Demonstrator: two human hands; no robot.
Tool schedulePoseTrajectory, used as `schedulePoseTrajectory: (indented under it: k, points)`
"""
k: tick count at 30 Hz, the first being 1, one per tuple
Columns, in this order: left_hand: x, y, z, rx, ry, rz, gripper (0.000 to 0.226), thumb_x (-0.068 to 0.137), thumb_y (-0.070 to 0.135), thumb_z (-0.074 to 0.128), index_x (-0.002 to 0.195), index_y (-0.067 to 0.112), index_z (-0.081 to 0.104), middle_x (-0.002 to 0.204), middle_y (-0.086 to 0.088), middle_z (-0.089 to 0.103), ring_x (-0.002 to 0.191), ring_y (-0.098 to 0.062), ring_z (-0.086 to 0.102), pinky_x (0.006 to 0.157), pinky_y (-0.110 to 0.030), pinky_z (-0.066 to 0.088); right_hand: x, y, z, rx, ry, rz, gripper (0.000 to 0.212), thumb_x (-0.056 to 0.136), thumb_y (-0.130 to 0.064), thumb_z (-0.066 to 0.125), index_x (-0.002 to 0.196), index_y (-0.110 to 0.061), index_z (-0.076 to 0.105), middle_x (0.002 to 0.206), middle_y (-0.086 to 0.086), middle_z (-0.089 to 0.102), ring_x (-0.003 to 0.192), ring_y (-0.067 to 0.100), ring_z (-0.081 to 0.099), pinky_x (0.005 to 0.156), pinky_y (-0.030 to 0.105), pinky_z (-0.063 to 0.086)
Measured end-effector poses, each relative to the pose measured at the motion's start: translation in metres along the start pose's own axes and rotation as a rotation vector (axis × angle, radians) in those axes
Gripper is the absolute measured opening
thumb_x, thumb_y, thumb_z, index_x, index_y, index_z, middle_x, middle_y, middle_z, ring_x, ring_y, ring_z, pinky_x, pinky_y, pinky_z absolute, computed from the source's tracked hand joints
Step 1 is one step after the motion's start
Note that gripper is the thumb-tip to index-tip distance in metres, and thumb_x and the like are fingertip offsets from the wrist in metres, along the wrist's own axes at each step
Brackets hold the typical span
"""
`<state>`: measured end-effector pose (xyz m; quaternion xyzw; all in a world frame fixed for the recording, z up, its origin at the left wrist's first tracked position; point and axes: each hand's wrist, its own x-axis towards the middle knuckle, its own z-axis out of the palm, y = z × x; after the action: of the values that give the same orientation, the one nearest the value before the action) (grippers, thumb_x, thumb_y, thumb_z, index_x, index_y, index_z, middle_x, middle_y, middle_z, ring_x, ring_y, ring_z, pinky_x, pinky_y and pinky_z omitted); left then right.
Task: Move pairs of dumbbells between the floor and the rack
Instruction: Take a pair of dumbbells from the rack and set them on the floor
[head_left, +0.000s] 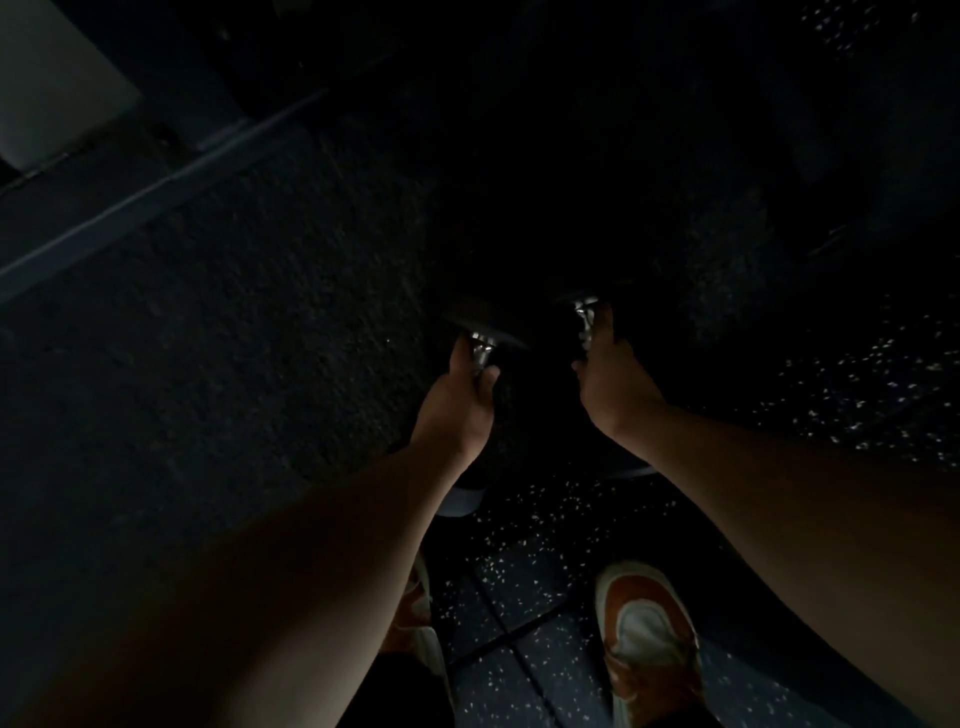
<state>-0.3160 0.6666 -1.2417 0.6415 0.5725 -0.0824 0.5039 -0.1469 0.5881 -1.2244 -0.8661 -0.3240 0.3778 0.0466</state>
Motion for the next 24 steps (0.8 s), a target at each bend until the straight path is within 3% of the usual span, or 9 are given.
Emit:
schedulePoseTrajectory:
  k: [6, 8, 11, 15, 19, 22, 24]
  points:
    - [-0.017, -0.020, -0.016, -0.003, 0.142, -0.067, 0.055, 0.103, 0.042, 0.040, 0.152, 0.023, 0.023, 0.118, -0.020, 0.068, 0.099, -0.040, 0.067, 0.072, -0.037, 0.046, -0.014, 0.002, 0.002, 0.054, -0.060, 0.046, 0.071, 0.100, -0.018, 0.054, 0.156, -0.018, 0.010, 0.139, 0.029, 0.048, 0.114, 0.043, 0.058, 0.091, 0.044, 0.050]
    - [-0.019, -0.022, -0.016, -0.013, 0.151, -0.052, 0.052, 0.103, 0.041, 0.040, 0.150, 0.021, 0.027, 0.115, -0.018, 0.069, 0.098, -0.040, 0.067, 0.071, -0.035, 0.042, -0.011, 0.008, -0.001, 0.221, -0.084, 0.062, 0.060, 0.098, -0.025, 0.060, 0.148, -0.015, 0.030, 0.129, 0.023, 0.058, 0.111, 0.041, 0.060, 0.085, 0.036, 0.048]
    - [-0.021, -0.022, -0.012, -0.059, 0.139, -0.035, 0.048, 0.102, 0.044, 0.041, 0.144, 0.022, 0.035, 0.113, -0.012, 0.070, 0.097, -0.037, 0.067, 0.071, -0.034, 0.041, -0.006, 0.011, -0.004, 0.478, -0.190, 0.154, 0.043, 0.096, -0.041, 0.060, 0.128, -0.014, 0.048, 0.106, 0.013, 0.065, 0.088, 0.029, 0.067, 0.070, 0.037, 0.053]
    - [-0.011, -0.021, -0.011, -0.104, 0.160, -0.071, 0.048, 0.098, 0.054, 0.039, 0.140, 0.030, 0.038, 0.102, -0.007, 0.070, 0.091, -0.034, 0.068, 0.067, -0.032, 0.041, -0.002, 0.003, 0.004, 0.672, -0.242, 0.166, 0.036, 0.097, -0.045, 0.055, 0.124, -0.021, 0.051, 0.083, 0.005, 0.066, 0.058, 0.013, 0.064, 0.051, 0.027, 0.053]
    - [0.000, -0.023, -0.012, -0.201, 0.127, -0.146, 0.063, 0.088, 0.070, 0.036, 0.144, 0.041, 0.034, 0.095, -0.009, 0.071, 0.080, -0.029, 0.069, 0.067, -0.042, 0.057, 0.007, 0.000, 0.006, 0.686, -0.186, 0.132, 0.030, 0.097, -0.043, 0.056, 0.120, -0.025, 0.052, 0.075, 0.003, 0.060, 0.050, 0.008, 0.056, 0.040, 0.018, 0.046]
    - [-0.009, -0.031, -0.006, -0.178, 0.127, -0.130, 0.069, 0.087, 0.072, 0.035, 0.148, 0.040, 0.030, 0.097, 0.004, 0.067, 0.072, -0.005, 0.060, 0.061, -0.026, 0.046, 0.000, 0.005, 0.016, 0.691, -0.186, 0.139, 0.032, 0.097, -0.041, 0.056, 0.121, -0.020, 0.052, 0.071, 0.004, 0.056, 0.050, 0.012, 0.053, 0.039, 0.020, 0.045]
    - [-0.009, -0.033, -0.005, -0.192, 0.142, -0.132, 0.067, 0.090, 0.069, 0.037, 0.150, 0.038, 0.030, 0.108, 0.004, 0.065, 0.075, -0.002, 0.054, 0.067, -0.026, 0.041, 0.000, 0.003, 0.018, 0.708, -0.183, 0.137, 0.031, 0.098, -0.039, 0.057, 0.120, -0.018, 0.051, 0.072, 0.004, 0.055, 0.052, 0.013, 0.052, 0.038, 0.020, 0.044]
